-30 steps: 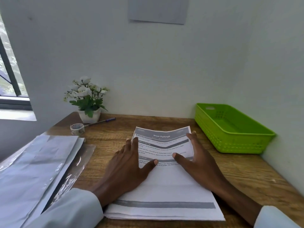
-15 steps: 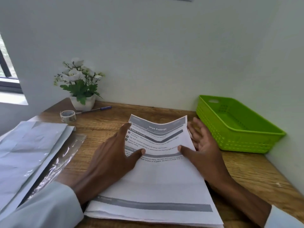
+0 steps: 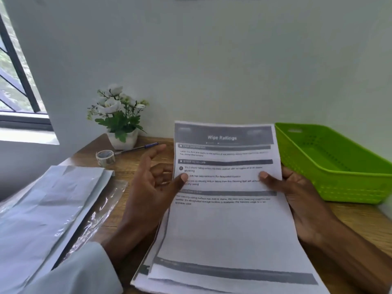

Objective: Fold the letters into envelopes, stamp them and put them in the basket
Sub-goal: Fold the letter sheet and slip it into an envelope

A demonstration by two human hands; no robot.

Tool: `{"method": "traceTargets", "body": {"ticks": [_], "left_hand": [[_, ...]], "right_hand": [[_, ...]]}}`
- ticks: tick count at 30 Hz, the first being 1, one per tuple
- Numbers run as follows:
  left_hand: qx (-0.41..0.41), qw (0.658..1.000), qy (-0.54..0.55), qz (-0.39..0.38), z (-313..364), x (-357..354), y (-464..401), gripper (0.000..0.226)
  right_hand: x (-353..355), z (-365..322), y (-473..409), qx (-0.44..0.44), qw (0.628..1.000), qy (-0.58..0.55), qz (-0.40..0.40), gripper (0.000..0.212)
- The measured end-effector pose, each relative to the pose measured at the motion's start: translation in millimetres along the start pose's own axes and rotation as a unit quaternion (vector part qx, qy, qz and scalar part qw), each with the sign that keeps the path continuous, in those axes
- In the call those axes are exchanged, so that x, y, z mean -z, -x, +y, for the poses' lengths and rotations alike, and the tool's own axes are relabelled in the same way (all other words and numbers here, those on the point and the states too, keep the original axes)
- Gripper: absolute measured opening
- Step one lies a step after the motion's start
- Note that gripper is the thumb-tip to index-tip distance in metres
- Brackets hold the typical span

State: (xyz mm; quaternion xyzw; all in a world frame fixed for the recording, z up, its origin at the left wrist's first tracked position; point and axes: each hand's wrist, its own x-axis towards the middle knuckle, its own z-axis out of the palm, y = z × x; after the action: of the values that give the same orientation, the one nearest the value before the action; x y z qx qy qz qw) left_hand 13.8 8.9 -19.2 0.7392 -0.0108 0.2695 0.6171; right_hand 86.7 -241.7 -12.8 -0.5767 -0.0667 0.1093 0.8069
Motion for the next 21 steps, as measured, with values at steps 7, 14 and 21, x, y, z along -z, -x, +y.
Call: {"method": "traceTargets", "body": {"ticks": [7,14,21], "left_hand": [[0.132,0.981,0.082,-0.114,1.9,-7.7,6.9,0.033],[0.143,0.976,0.142,-0.077,-1.8,-4.7,-2.5,0.022],[0.18,0.95,0.238,-0.086,-1.2,-4.8,-6.2,0.021]], "right_hand": [[-3.0,-3.6,3.1,0.012,0.998,-0.044,-0.047,0.04],[-3.8,-4.1,7.3,-0.037,0.996,0.034,-0.073,0.035],[-5.3,-15.3,9.9,-0.002,0.998,0.045,-0.042,0.033]]}}
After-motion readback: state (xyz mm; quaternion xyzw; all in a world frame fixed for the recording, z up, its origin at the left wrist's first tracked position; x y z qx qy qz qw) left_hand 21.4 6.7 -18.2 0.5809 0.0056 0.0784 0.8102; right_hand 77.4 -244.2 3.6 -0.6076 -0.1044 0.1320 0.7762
